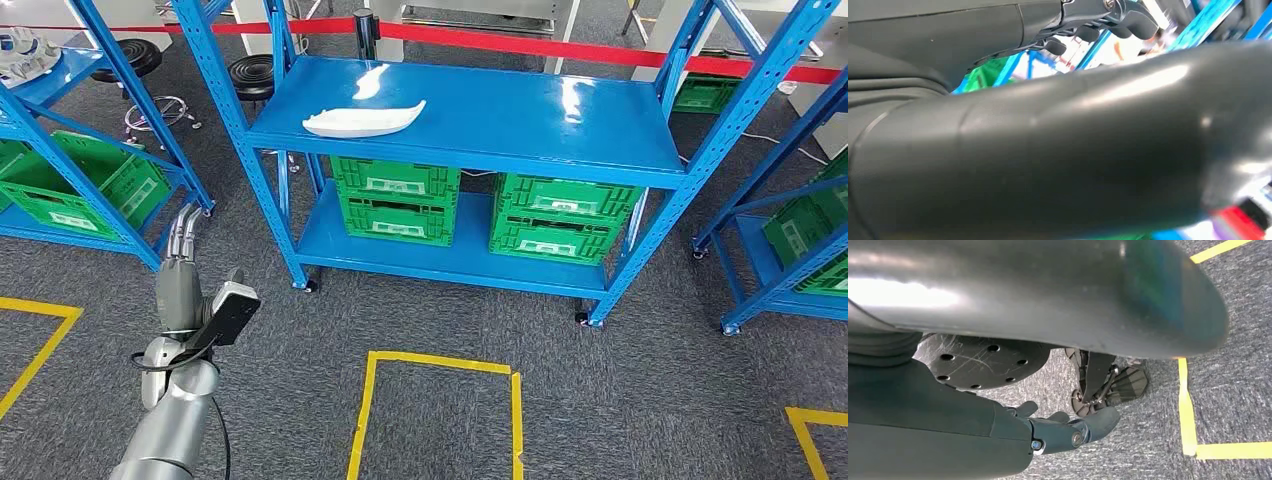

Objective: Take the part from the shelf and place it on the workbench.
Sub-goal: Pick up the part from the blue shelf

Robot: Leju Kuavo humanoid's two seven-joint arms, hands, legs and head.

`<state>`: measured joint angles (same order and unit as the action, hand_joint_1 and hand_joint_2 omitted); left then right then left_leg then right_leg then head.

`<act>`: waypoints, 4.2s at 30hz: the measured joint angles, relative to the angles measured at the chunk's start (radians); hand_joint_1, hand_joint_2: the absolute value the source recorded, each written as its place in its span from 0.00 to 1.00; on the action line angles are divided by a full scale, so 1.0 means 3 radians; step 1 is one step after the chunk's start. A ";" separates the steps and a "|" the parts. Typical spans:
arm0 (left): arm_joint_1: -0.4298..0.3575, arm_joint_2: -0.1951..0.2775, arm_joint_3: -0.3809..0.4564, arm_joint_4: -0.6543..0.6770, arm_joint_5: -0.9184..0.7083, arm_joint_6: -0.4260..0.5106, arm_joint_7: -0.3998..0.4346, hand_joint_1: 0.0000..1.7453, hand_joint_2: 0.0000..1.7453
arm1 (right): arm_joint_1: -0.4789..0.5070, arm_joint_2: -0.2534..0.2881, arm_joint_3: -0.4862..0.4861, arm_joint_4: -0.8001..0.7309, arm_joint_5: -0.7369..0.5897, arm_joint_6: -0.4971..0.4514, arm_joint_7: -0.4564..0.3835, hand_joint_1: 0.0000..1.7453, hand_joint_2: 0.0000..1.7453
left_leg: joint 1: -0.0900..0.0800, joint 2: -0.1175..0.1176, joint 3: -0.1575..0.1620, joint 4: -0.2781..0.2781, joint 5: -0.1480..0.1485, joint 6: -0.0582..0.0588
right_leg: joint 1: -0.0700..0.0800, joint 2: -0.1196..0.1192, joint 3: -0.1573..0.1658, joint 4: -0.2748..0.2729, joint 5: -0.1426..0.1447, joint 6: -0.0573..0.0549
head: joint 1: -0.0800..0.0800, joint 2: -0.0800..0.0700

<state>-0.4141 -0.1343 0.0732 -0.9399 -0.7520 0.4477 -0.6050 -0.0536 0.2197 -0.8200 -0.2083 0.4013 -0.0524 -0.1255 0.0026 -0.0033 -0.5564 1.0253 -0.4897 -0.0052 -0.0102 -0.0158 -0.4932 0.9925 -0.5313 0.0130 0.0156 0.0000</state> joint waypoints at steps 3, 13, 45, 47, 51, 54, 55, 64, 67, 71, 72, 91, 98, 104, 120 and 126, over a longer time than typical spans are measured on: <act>0.0027 0.0013 -0.0128 -0.0195 0.0111 0.0029 0.0012 0.00 0.00 | -0.0006 0.0002 -0.0007 0.0000 0.0002 0.0004 -0.0003 0.00 0.00 | 0.0034 -0.0006 0.0023 -0.0060 0.0033 0.0035 | 0.0007 0.0010 -0.0036 0.0080 -0.0053 0.0023 | 0.0004 0.0000; 0.0183 0.0057 -0.0662 -0.0868 0.0620 0.0129 0.0056 0.00 0.00 | -0.0005 0.0006 -0.0065 0.0007 0.0012 0.0009 -0.0023 0.00 0.00 | 0.0102 -0.0058 0.0016 -0.0001 -0.0031 -0.0068 | -0.0081 0.0062 -0.0324 0.0216 0.0137 0.0108 | 0.0020 0.0000; 0.0333 0.0167 -0.0828 -0.1146 0.0786 0.0111 0.0078 0.00 0.00 | -0.0030 -0.0014 -0.0188 0.0017 -0.0010 -0.0075 -0.0306 0.00 0.00 | -0.0010 0.0237 0.0146 -0.0021 -0.0130 0.0004 | 0.0049 -0.0164 -0.0482 0.0149 0.0252 -0.0056 | 0.0007 0.0000; 0.0327 0.0162 -0.0831 -0.1147 0.0786 0.0098 0.0083 0.00 0.00 | -0.0034 -0.0013 -0.0189 0.0017 -0.0010 -0.0075 -0.0307 0.00 0.00 | -0.0014 0.0273 0.0176 -0.0005 -0.0141 -0.0045 | 0.0040 -0.0107 -0.0461 0.0137 0.0269 -0.0100 | 0.0007 0.0000; 0.0302 0.0158 -0.0837 -0.1145 0.0787 0.0090 0.0082 0.00 0.00 | -0.0040 -0.0013 -0.0191 0.0017 -0.0011 -0.0079 -0.0317 0.00 0.00 | 0.0018 0.0081 -0.0037 0.0444 -0.0271 -0.0101 | 0.0007 0.0034 -0.0382 0.0108 0.0268 -0.0156 | -0.0015 0.0000; 0.0308 0.0160 -0.0841 -0.1123 0.0791 0.0082 0.0082 0.00 0.00 | -0.0046 -0.0013 -0.0191 0.0017 -0.0009 -0.0087 -0.0315 0.00 0.00 | 0.0026 0.0033 -0.0393 0.0890 -0.0467 -0.0126 | 0.0003 0.0126 -0.0346 0.0108 0.0232 -0.0171 | -0.0017 0.0000; 0.0311 0.0160 -0.0841 -0.1116 0.0794 0.0079 0.0082 0.00 0.00 | -0.0042 -0.0013 -0.0191 0.0017 -0.0007 -0.0091 -0.0312 0.00 0.00 | 0.0026 0.0031 -0.0429 0.0853 -0.0425 -0.0126 | 0.0003 0.0151 -0.0322 0.0108 0.0214 -0.0167 | -0.0018 0.0000; 0.0256 0.0150 -0.0856 -0.1081 0.0817 0.0043 0.0079 0.00 0.00 | -0.0035 -0.0022 -0.0193 0.0016 -0.0001 -0.0073 -0.0305 0.00 0.00 | 0.0021 0.0013 -0.0220 0.0021 0.0171 0.0017 | 0.0022 0.0171 -0.0245 0.0190 0.0029 -0.0011 | -0.0013 0.0000; 0.0238 0.0140 -0.0858 -0.1073 0.0818 0.0043 0.0074 0.00 0.00 | -0.0042 -0.0026 -0.0193 0.0015 -0.0001 -0.0072 -0.0305 0.00 0.00 | 0.0023 0.0026 -0.0178 0.0011 0.0136 0.0068 | 0.0017 0.0095 -0.0544 0.0730 -0.0196 0.0024 | 0.0001 0.0000; 0.0238 0.0140 -0.0858 -0.1052 0.0818 0.0043 0.0074 0.00 0.00 | -0.0032 -0.0027 -0.0193 0.0015 -0.0001 -0.0072 -0.0305 0.00 0.00 | 0.0009 0.0034 -0.0099 0.0014 0.0059 0.0075 | 0.0018 0.0077 -0.0779 0.0904 -0.0051 0.0014 | 0.0002 0.0000; 0.0236 0.0139 -0.0858 -0.1052 0.0818 0.0043 0.0073 0.00 0.00 | -0.0031 -0.0028 -0.0193 0.0015 -0.0001 -0.0072 -0.0305 0.00 0.00 | 0.0007 0.0033 -0.0068 0.0014 0.0036 0.0069 | 0.0021 0.0072 -0.0689 0.0664 0.0107 -0.0002 | 0.0002 0.0000; 0.0122 0.0148 -0.0867 -0.0928 0.0837 0.0043 0.0015 0.00 0.00 | -0.0047 -0.0015 -0.0241 0.0017 -0.0006 -0.0035 -0.0244 0.00 0.00 | 0.0024 0.0017 -0.0338 0.0295 0.0099 -0.0080 | 0.0007 0.0101 -0.0156 0.0067 0.0083 -0.0088 | -0.0015 0.0000; 0.0081 0.0158 -0.0888 -0.0917 0.0838 0.0037 0.0010 0.00 0.00 | -0.0050 -0.0003 -0.0245 0.0017 -0.0007 0.0001 -0.0245 0.00 0.00 | 0.0020 0.0014 -0.0122 -0.0015 0.0107 0.0080 | 0.0002 0.0079 -0.0532 0.0825 -0.0268 0.0037 | 0.0003 0.0000; 0.0088 0.0163 -0.0889 -0.0908 0.0838 0.0039 0.0016 0.00 0.00 | -0.0034 -0.0004 -0.0245 0.0017 -0.0001 0.0020 -0.0246 0.00 0.00 | 0.0001 0.0001 0.0022 -0.0011 -0.0023 0.0055 | 0.0028 0.0066 -0.0554 0.0352 0.0269 -0.0034 | 0.0004 0.0000; 0.0128 0.0218 -0.0897 -0.0969 0.0791 0.0037 0.0099 0.00 0.00 | -0.0030 0.0021 -0.0248 0.0017 0.0019 0.0015 -0.0218 0.00 0.00 | 0.0029 0.0005 -0.0235 0.0110 0.0195 -0.0108 | 0.0018 0.0086 -0.0124 0.0067 0.0068 -0.0108 | -0.0017 0.0000; 0.0130 0.0219 -0.0901 -0.0980 0.0785 0.0021 0.0102 0.00 0.00 | -0.0043 0.0025 -0.0261 0.0017 0.0019 0.0001 -0.0222 0.00 0.00 | 0.0025 -0.0004 -0.0120 -0.0045 0.0142 0.0028 | 0.0010 0.0075 -0.0166 0.0222 -0.0063 0.0008 | -0.0006 0.0000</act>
<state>-0.3751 -0.0686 -0.1972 -1.2340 -0.5166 0.4540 -0.5745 -0.0664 0.2272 -0.8984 -0.2033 0.4069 -0.0522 -0.1922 0.0101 -0.0045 -0.5923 1.0118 -0.4471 0.0031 -0.0073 0.0067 -0.5431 1.0592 -0.5503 0.0154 0.0138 0.0000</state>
